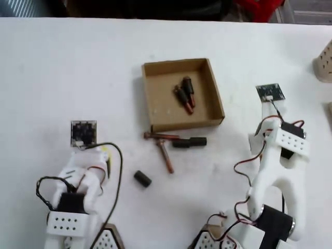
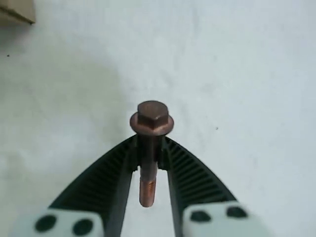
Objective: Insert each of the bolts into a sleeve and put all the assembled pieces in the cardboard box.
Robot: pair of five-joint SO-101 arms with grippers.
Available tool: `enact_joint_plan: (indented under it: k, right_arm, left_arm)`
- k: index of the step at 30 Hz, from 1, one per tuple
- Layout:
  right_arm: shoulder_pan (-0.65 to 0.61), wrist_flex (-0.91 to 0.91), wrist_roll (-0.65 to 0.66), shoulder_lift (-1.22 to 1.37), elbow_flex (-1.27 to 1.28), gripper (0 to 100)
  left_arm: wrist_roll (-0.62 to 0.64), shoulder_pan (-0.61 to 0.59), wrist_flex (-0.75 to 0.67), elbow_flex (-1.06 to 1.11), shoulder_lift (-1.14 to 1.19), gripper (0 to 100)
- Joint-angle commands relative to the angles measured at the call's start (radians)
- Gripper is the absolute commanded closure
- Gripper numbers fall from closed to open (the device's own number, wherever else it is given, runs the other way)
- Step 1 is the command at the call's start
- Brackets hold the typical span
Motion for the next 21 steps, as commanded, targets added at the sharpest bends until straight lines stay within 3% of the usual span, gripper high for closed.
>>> enact_joint_plan:
  k: [1,17,21]
  right_arm:
    - [0.044,-0.013,-0.005,-0.033,0.005,89.4]
    - [0.077,-0.084,-0.011,-0.005,0.020,89.4]
    - [0.059,-0.137,-0.011,0.108,0.000,95.3]
  left_arm:
    - [-0.009,-0.008,0.000,-0.005,-0.012,93]
    - [-0.009,-0.008,0.009,-0.005,-0.012,93]
    - [-0.009,-0.008,0.011,-0.005,-0.012,93]
